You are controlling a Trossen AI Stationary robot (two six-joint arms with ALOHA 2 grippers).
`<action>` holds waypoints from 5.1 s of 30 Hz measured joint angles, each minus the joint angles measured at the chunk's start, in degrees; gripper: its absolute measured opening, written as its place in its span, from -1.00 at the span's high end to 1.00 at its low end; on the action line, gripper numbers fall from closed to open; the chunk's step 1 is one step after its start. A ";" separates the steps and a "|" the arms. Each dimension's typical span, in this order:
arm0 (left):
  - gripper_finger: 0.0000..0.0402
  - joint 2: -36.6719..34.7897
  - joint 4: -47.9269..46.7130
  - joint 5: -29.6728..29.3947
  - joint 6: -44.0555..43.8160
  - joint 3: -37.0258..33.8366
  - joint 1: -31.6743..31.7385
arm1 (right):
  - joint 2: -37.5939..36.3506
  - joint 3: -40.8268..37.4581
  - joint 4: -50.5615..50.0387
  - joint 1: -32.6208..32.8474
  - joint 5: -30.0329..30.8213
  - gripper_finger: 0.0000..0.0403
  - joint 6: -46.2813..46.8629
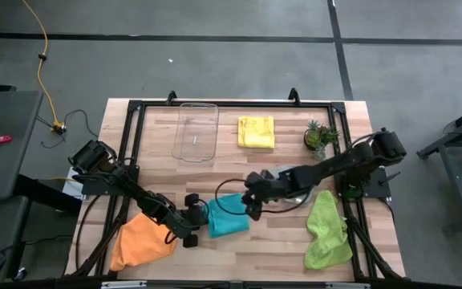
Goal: Fold microfiber towels
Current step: Stack the blue microfiber cloth on the yellow microfiber cloth, then fold the gray microfiber cloth
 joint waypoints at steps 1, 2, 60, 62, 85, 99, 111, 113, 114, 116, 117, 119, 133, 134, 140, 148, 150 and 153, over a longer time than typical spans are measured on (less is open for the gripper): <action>1.00 0.00 0.00 0.00 -0.02 0.00 0.00 | 0.28 0.00 -1.52 0.32 -0.99 -0.06 2.71; 1.00 0.00 0.02 0.02 -0.02 0.00 0.00 | 0.88 0.02 -2.83 0.57 -1.42 -0.14 6.22; 1.00 -10.89 -13.96 -6.58 -3.83 -0.08 -2.22 | 14.22 -0.31 1.57 4.02 3.34 1.00 19.81; 1.00 -14.25 -16.28 -9.99 -4.59 -0.07 -4.02 | 11.25 -0.37 -1.39 3.90 4.94 1.00 19.05; 1.00 -20.41 -18.84 -27.82 -4.55 -0.04 -11.26 | -2.27 -0.09 -8.67 -26.30 -4.34 1.00 -9.73; 1.00 -20.39 -19.23 -27.82 -4.57 -0.04 -11.22 | 1.19 -0.04 8.78 -41.88 -13.36 1.00 -13.92; 1.00 -20.39 -19.03 -27.21 -6.31 -0.83 -11.26 | 1.71 -0.02 2.40 -46.39 -10.10 1.00 -12.20; 1.00 -20.39 -19.03 -27.12 -7.39 -1.46 -11.23 | 0.60 -0.02 -0.34 -46.57 -9.69 1.00 -12.45; 1.00 -20.39 -19.44 -26.94 -8.10 -1.61 -11.23 | -0.03 -0.02 -1.90 -46.66 -9.00 1.00 -12.49; 1.00 -20.37 -19.83 -26.53 -9.07 -1.64 -11.23 | -1.12 -0.02 -4.31 -46.84 -7.26 1.00 -12.58; 1.00 -20.37 -19.67 -26.52 -9.07 -1.64 -11.23 | -1.66 -0.02 -5.32 -47.05 -6.48 1.00 -12.56; 1.00 -20.37 -19.21 -26.44 -9.09 -1.64 -11.23 | -2.36 -0.02 -7.64 -47.43 -5.80 1.00 -12.27; 1.00 -20.39 -18.35 -26.05 -9.11 -1.64 -11.23 | 2.35 0.04 -16.13 -49.53 -0.94 1.00 -10.93; 1.00 -20.37 -18.35 -26.05 -9.07 -1.64 -11.23 | 2.65 0.04 -15.90 -49.53 -0.91 1.00 -10.94; 1.00 -20.38 -18.33 -26.03 -9.07 -1.64 -11.23 | 3.89 0.04 -15.43 -49.53 -0.73 1.00 -11.09; 1.00 -20.37 -18.42 -25.66 -9.05 -1.64 -11.26 | 2.34 0.04 -16.09 -49.42 4.10 0.62 -14.05; 1.00 -20.38 -18.54 -25.65 -9.05 -1.64 -11.28 | 1.18 0.04 -16.68 -48.91 5.74 0.45 -15.12; 1.00 -20.37 -18.55 -25.66 -9.05 -1.64 -11.28 | -0.63 0.04 -17.58 -47.82 6.37 0.21 -16.26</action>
